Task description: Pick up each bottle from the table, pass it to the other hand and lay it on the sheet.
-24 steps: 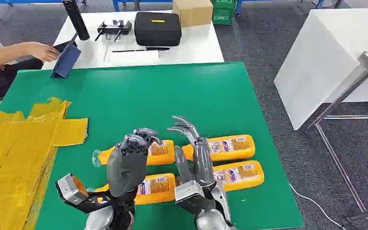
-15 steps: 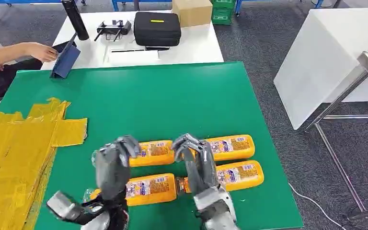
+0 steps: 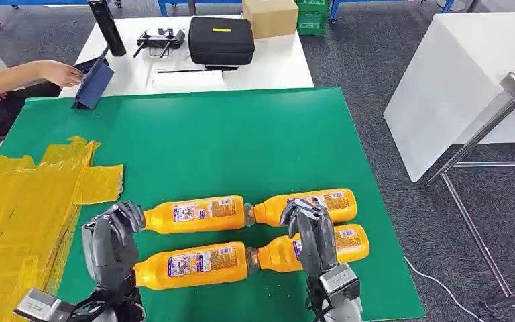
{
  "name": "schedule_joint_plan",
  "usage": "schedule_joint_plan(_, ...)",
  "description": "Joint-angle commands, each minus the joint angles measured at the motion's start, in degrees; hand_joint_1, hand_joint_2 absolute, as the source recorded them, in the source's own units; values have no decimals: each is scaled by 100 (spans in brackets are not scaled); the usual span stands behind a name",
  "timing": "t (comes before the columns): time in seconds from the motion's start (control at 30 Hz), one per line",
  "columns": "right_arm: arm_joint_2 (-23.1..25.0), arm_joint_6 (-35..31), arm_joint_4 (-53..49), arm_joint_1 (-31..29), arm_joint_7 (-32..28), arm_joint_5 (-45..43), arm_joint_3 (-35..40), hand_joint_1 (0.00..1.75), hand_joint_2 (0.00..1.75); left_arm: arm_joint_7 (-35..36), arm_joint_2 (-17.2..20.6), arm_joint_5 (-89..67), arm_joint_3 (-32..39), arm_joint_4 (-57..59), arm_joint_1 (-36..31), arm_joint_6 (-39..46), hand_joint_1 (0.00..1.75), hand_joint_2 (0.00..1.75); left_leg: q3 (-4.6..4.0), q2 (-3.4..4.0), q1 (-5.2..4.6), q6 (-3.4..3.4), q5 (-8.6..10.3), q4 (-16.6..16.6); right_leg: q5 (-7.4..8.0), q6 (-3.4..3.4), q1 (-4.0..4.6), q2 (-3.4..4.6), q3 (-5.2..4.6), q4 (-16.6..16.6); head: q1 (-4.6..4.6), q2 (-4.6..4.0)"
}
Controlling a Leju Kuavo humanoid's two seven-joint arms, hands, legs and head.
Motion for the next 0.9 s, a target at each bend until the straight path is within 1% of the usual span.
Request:
schedule_joint_plan(0.03,-148,-105,316,-82,394,508,139,0,0,-193,-62,264,308,234,-8,124,0,0,26,14,4,-11,-11,-3,-7,-5,4,5,26,-7,0,0)
schedule_joint_plan(0.1,-231,7,437,-176,638,672,379,0,0,-193,-59,331,338,247,-9,113,0,0,33,19,4,-15,-16,0,-12,-6,5,7,32,-5,0,0)
schedule_joint_plan(0.13,-264,-7,552,-261,872,939,572,0,0,-193,-66,383,358,265,-23,84,0,0,35,19,7,-17,-19,3,-13,-7,8,7,36,-5,0,0)
schedule_joint_plan(0.17,-339,-22,722,-374,1262,1256,809,0,0,-193,-100,470,407,290,-30,46,0,0,26,18,4,-11,-11,-3,-5,-4,4,10,25,-7,0,0)
schedule_joint_plan(0.2,-399,-200,922,-516,1495,1758,1108,0,0,-193,-128,549,445,305,-53,5,0,0,33,36,6,-14,-15,-1,-4,-6,7,26,29,-8,2,0)
schedule_joint_plan(0.23,-422,-185,1026,-589,1596,1835,1250,0,175,-193,-137,546,460,316,-61,0,0,0,20,27,4,-9,-8,-4,1,-3,5,21,18,-9,0,0)
schedule_joint_plan(0.27,-399,-215,1091,-610,1610,1842,1278,0,175,-193,-141,546,463,324,-68,-4,0,0,32,41,5,-13,-13,-4,0,-5,6,31,27,-10,2,0)
schedule_joint_plan(0.3,-399,-215,1091,-610,1610,1842,1278,0,175,-193,-141,546,463,324,-68,-4,0,0,23,31,5,-10,-8,-6,3,-4,6,24,20,-10,0,0)
schedule_joint_plan(0.33,-399,-215,1091,-610,1610,1842,1278,0,175,-193,-141,546,463,324,-68,-4,0,0,33,36,7,-15,-13,-3,-2,-6,8,25,30,-9,0,0)
schedule_joint_plan(0.37,-413,-215,1094,-614,1610,1842,1271,0,175,-193,-143,546,461,323,-67,-5,0,0,21,17,6,-10,-5,-5,0,-4,6,9,22,-10,2,0)
schedule_joint_plan(0.57,-429,-215,1087,-623,1610,1842,1263,0,175,-193,-143,544,461,321,-65,-4,0,0,29,22,3,-11,-9,-3,-5,-3,4,12,29,-8,0,0)
schedule_joint_plan(0.6,-429,-215,1087,-623,1610,1842,1263,0,175,-193,-143,544,461,321,-65,-4,0,0,16,11,3,-7,-3,-4,-1,-2,3,5,17,-8,2,0)
schedule_joint_plan(0.63,-561,-192,1099,-709,1799,2058,1458,0,175,-193,-150,554,474,353,-71,-44,0,0,16,9,1,-8,-2,-4,-2,-2,2,3,17,-7,0,0)
schedule_joint_plan(0.67,-589,-71,1199,-782,1868,1979,1581,0,175,-193,-151,594,496,344,-79,-88,0,0,24,13,2,-10,-5,-4,-4,-3,3,4,26,-8,2,0)
schedule_joint_plan(0.77,-582,113,1554,-1000,1954,1990,1894,0,175,-193,-180,665,494,415,-146,-146,0,0,30,27,6,-14,-11,0,-4,-5,7,16,30,-7,0,0)
schedule_joint_plan(0.9,-549,243,1867,-1322,2110,2127,2472,0,175,-193,-190,727,495,407,-176,-151,0,0,19,17,3,-10,-2,-4,0,-4,4,10,18,-7,0,0)
